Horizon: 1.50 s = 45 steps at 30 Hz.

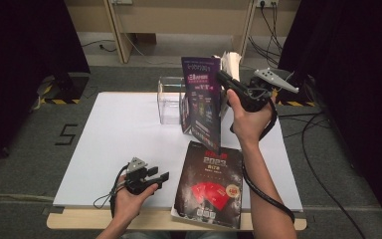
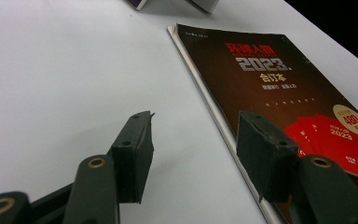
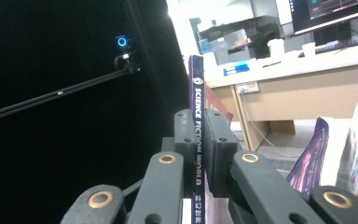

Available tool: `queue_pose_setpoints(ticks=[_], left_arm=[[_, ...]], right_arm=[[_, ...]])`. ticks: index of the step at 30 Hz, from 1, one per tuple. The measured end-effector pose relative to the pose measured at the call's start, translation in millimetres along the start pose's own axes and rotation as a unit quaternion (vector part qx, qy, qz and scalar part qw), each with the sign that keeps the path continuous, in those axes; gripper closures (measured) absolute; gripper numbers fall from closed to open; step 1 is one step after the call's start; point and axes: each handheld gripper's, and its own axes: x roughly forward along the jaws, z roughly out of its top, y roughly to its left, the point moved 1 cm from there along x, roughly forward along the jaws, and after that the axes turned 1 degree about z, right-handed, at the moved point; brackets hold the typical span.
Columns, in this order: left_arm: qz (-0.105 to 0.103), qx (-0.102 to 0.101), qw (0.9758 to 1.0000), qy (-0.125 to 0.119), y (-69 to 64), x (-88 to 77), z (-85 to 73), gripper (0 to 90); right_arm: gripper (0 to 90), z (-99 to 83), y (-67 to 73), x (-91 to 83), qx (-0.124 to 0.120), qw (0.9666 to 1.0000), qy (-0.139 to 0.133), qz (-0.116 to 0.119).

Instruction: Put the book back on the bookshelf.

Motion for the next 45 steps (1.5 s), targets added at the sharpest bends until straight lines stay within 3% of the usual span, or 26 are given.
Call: queue_pose_setpoints(ticks=[18, 45], left_arm=[[-0.002, 0.002, 1.0000, 0.001, -0.2, -0.1, 0.3, 45.0], [-0.002, 0.002, 1.0000, 0.003, 0.8, 1.2, -1.5, 45.0]], right_arm=[[85.3, 15.9, -0.6, 26.2, 0.002, 0.9998, -0.019, -0.002], [85.3, 27.0, -18.2, 63.5, 0.003, 0.9984, -0.042, -0.036]])
